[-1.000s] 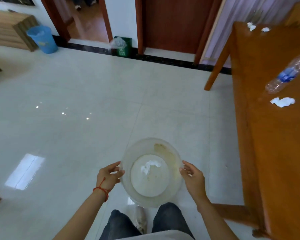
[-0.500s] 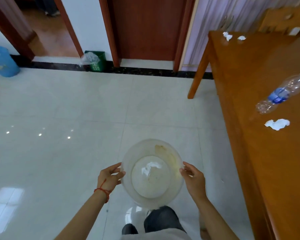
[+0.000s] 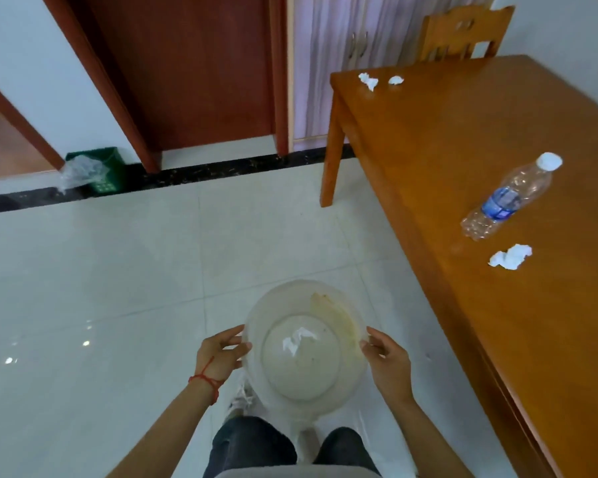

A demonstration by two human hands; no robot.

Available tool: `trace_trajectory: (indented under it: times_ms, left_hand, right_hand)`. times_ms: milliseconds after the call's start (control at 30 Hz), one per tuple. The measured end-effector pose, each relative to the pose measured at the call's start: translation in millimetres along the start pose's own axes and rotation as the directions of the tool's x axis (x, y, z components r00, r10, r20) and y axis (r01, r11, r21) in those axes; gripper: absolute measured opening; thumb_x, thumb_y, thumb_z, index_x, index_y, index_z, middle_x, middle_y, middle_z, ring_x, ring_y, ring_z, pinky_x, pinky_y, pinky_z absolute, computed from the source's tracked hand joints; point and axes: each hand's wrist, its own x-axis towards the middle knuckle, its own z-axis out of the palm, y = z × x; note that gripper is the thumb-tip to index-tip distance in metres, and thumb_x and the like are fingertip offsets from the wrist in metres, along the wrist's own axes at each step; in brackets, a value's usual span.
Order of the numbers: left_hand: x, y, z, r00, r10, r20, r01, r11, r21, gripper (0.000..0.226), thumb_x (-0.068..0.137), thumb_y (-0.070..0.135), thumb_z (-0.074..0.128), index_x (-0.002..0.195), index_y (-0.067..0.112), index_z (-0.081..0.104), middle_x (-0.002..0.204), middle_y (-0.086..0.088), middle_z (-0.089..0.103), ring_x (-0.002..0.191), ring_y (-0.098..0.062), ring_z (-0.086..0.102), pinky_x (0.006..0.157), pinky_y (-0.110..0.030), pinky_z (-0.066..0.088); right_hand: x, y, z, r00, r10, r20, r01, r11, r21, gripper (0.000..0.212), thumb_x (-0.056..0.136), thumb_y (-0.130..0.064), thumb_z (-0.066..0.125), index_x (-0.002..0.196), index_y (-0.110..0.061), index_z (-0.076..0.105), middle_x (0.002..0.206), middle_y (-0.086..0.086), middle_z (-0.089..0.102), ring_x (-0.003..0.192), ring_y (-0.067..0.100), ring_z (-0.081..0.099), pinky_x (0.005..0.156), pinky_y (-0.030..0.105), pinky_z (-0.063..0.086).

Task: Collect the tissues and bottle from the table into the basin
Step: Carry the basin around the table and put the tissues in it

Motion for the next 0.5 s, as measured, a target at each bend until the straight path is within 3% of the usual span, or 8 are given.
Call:
trace_trajectory:
  times_ms: [133, 233, 367, 500]
  left_hand:
    - [47.9, 35.3, 9.5, 0.991, 0.015, 0.135, -0.027, 0.996, 0.084, 0.039, 0.076, 0.000, 0.068, 0.114, 0.007, 0.062, 0.097, -0.017, 0.066, 0.092, -0.033, 0.062, 0.080, -0.043, 0.054]
    - [81.4, 65.8, 15.0, 0.971, 0.024, 0.236, -0.065, 0.984, 0.168, 0.040, 0.076, 0.000, 0.068, 0.114, 0.006, 0.062, 0.096, -0.017, 0.066, 0.087, -0.030, 0.061, 0.072, -0.037, 0.056]
    - [117.3, 98.4, 24.4, 0.930, 0.032, 0.366, -0.135, 0.956, 0.260, 0.041, 0.076, 0.001, 0.068, 0.116, 0.005, 0.061, 0.102, -0.020, 0.065, 0.092, -0.032, 0.061, 0.077, -0.040, 0.055]
    - [137.8, 118.7, 41.5, 0.874, -0.012, 0.485, -0.163, 0.934, 0.318, 0.039, 0.077, -0.004, 0.066, 0.115, 0.004, 0.061, 0.089, -0.011, 0.065, 0.088, -0.029, 0.059, 0.064, -0.029, 0.055]
  right_hand:
    - [13.3, -7.4, 9.0, 0.987, 0.071, -0.141, -0.064, 0.996, 0.056, 0.028, 0.082, -0.007, 0.063, 0.111, -0.010, 0.063, 0.097, 0.005, 0.063, 0.079, 0.002, 0.057, 0.085, 0.025, 0.046]
    - [15.7, -13.7, 21.3, 0.959, 0.139, -0.245, -0.118, 0.988, 0.099, 0.028, 0.084, -0.008, 0.062, 0.112, -0.011, 0.063, 0.096, 0.005, 0.063, 0.083, 0.016, 0.059, 0.083, 0.025, 0.044]
    - [13.5, -19.1, 39.5, 0.907, 0.204, -0.368, -0.157, 0.975, 0.154, 0.028, 0.084, -0.010, 0.062, 0.112, -0.012, 0.063, 0.091, 0.006, 0.064, 0.083, 0.019, 0.059, 0.083, 0.030, 0.049]
    - [4.1, -20.6, 51.7, 0.834, 0.283, -0.474, -0.194, 0.954, 0.228, 0.030, 0.083, -0.011, 0.062, 0.113, -0.010, 0.062, 0.091, 0.007, 0.064, 0.084, 0.021, 0.059, 0.080, 0.026, 0.043]
